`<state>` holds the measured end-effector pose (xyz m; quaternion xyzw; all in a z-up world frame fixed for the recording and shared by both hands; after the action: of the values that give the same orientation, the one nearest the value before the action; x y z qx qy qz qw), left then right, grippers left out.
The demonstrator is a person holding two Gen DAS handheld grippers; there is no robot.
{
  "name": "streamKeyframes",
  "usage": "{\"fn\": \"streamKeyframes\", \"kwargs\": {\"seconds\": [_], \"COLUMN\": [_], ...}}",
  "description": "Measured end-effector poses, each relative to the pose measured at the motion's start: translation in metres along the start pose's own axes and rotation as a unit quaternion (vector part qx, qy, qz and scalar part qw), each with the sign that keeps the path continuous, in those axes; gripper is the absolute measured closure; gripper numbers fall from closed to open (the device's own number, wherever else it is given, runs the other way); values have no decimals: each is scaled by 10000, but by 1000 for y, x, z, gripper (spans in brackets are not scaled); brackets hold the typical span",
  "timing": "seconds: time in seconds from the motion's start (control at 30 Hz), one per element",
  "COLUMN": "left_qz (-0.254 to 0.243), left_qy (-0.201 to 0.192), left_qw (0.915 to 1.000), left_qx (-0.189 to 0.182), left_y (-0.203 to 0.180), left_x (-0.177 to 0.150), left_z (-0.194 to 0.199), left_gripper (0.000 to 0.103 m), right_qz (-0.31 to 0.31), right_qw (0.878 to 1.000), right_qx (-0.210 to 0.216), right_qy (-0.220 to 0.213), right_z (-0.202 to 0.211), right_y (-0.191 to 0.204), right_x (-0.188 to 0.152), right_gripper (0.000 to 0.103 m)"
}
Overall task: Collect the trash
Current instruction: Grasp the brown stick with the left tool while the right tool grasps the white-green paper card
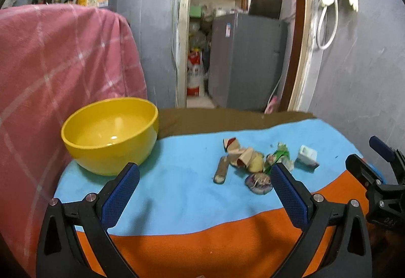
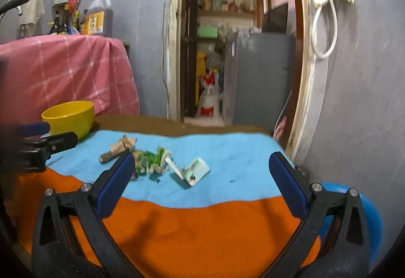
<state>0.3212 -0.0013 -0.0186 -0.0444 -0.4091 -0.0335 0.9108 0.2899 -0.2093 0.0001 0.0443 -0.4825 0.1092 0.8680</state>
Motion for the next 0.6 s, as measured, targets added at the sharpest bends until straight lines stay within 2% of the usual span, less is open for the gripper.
{"fn": "streamKeyframes", "kwargs": {"seconds": [0.17,0.33,0.5,0.6], "left_qz": [2,84,-18,1], "left_qy": [567,915,1084,1203], "left_qw": [9984,9958,9940,9923], "left_qx": [77,8,-156,-302], "left_y": [2,3,-4,-5], "left_x": [-7,-10,-9,-10], "left_z": [-25,-43,-55,-60], "left_gripper": [2,6,21,34], "right_qz": [-22,34,315,366], "right_qw": [9986,9945,9834,9816], "right_qx": [48,-56,-82,-51], "right_qy": [533,1046,1783,1873], "right_z": [-21,-40,-67,-72], "right_y": [0,1,7,9], "right_x": [-10,-13,-16,-14], "right_gripper": [0,0,0,0]}}
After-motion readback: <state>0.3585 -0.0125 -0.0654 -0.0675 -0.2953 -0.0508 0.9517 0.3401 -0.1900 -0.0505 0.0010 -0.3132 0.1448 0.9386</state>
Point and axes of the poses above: each gripper's, at about its wrist camera, not at the fingertips, and z roughly against the way its jaws point, y to its left, x to its top, the point moved 8 cm from there along -z, roughly the way its jaws point, and after that the axes turned 9 degrees about y, right-handed, at the moved point
